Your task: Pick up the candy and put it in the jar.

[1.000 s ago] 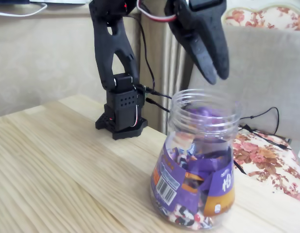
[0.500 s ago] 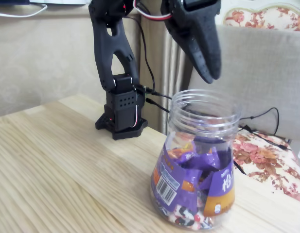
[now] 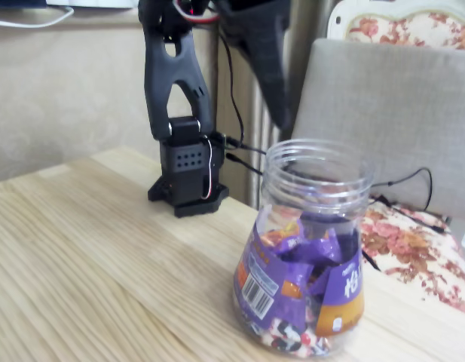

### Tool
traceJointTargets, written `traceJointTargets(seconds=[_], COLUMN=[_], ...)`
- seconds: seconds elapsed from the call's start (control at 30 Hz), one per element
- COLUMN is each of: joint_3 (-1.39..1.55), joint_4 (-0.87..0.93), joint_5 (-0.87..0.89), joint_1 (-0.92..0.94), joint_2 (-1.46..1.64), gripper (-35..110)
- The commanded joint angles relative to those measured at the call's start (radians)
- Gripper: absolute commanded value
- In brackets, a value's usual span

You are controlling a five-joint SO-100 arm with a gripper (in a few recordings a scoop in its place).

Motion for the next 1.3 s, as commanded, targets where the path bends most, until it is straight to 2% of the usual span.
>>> traceJointTargets(seconds=[0.0, 0.1, 0.4, 0.47, 0.67, 0.87, 0.97, 1.03, 1.17, 1.27], joint_3=[0.123, 0.304, 0.801, 0.928, 1.229, 1.477, 1.621, 1.690, 1.790, 1.798], joint_4=[-0.066, -0.204, -0.523, -0.634, -0.796, -0.850, -0.842, -0.825, -0.854, -0.818], joint_5=[0.043, -0.054, -0.141, -0.261, -0.239, -0.347, -0.411, -0.393, -0.334, -0.387], joint_1=[0.104, 0.209, 0.594, 0.649, 0.864, 1.008, 1.035, 1.039, 1.025, 0.999], joint_2=[0.115, 0.213, 0.514, 0.589, 0.775, 0.976, 1.187, 1.318, 1.327, 1.327], gripper=[0, 0, 0, 0, 0, 0, 0, 0, 0, 0])
